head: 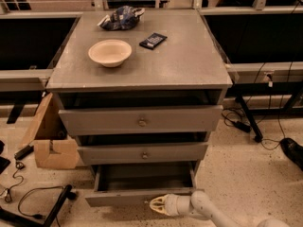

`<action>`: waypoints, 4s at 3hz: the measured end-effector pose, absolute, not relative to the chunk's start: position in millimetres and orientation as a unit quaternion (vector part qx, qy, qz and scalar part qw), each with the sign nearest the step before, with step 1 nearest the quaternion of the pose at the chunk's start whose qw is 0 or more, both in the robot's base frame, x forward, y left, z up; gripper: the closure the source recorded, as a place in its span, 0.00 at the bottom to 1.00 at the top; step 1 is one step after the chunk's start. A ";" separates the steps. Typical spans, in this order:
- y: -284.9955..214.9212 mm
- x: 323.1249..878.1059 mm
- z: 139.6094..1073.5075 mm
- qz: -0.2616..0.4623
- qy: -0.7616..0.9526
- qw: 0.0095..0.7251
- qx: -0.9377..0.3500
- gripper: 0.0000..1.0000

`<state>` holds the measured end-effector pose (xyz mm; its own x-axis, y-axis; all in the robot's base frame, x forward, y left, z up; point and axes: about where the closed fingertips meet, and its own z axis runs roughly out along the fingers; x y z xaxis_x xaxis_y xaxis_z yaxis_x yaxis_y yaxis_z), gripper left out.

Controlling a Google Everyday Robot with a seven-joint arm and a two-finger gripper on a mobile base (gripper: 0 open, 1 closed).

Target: Close bottom drawer

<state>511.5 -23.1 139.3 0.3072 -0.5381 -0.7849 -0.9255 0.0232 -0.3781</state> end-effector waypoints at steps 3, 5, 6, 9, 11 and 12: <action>-9.9 535.5 150.0 0.203 0.536 0.464 -0.675 1.00; -6.5 554.2 154.9 0.180 0.535 0.467 -0.680 1.00; -5.2 562.8 161.3 0.170 0.533 0.470 -0.683 0.73; -5.1 562.7 161.3 0.170 0.533 0.470 -0.683 0.04; -5.0 562.7 161.3 0.170 0.533 0.470 -0.683 0.00; -5.0 561.1 161.2 0.170 0.533 0.470 -0.683 0.27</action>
Offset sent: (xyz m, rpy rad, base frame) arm 0.2777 0.1217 0.1075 0.0217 -0.2655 0.2245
